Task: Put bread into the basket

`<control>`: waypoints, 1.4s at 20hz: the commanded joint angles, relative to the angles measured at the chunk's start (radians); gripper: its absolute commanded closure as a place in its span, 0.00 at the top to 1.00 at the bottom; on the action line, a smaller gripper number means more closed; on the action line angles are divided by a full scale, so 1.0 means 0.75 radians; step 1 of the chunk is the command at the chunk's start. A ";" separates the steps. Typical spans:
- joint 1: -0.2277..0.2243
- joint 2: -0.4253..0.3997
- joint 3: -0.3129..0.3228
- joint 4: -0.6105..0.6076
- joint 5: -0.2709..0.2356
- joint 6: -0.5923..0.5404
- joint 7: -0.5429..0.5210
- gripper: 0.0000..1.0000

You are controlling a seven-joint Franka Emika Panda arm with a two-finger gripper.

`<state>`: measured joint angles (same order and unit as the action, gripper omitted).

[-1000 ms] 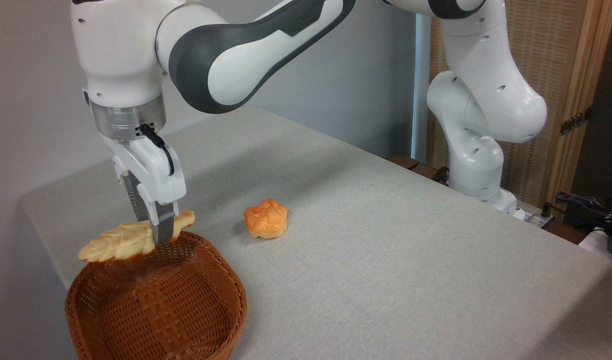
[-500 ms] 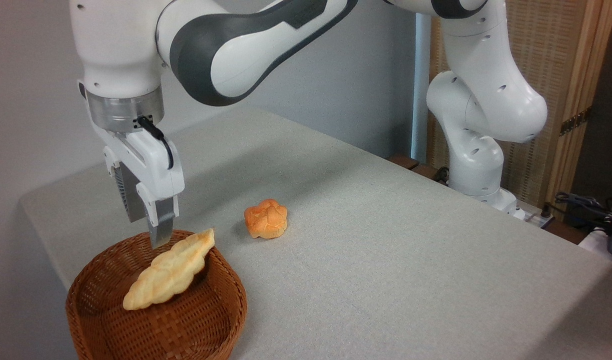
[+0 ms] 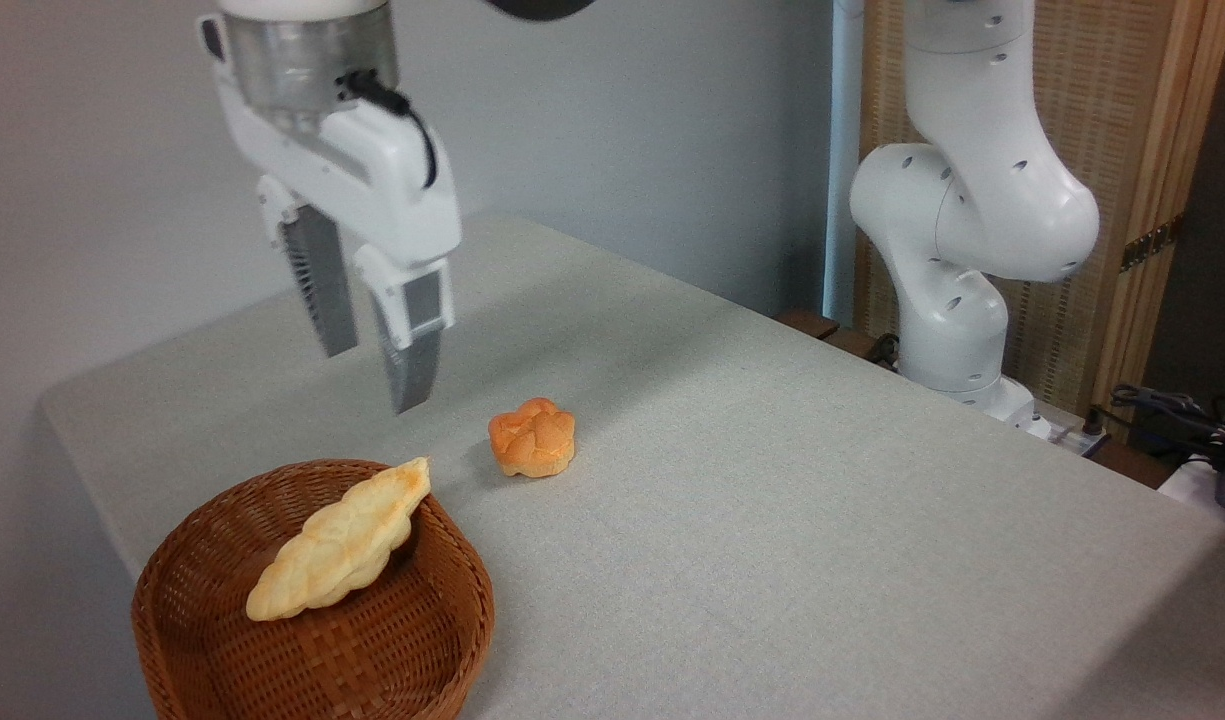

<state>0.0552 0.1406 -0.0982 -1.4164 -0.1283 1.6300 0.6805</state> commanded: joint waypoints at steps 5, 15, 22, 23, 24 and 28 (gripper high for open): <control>0.004 -0.308 -0.010 -0.427 0.116 0.023 0.097 1.00; -0.037 -0.316 0.031 -0.409 0.179 0.023 0.076 1.00; -0.025 -0.257 0.031 -0.308 0.132 0.019 0.079 1.00; -0.027 -0.253 0.027 -0.296 0.130 0.007 0.077 1.00; -0.027 -0.249 0.029 -0.290 0.130 -0.001 0.079 1.00; -0.033 -0.249 0.039 -0.286 0.130 -0.005 0.079 1.00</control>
<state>0.0435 -0.0591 -0.0859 -1.6567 -0.0146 1.6382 0.7392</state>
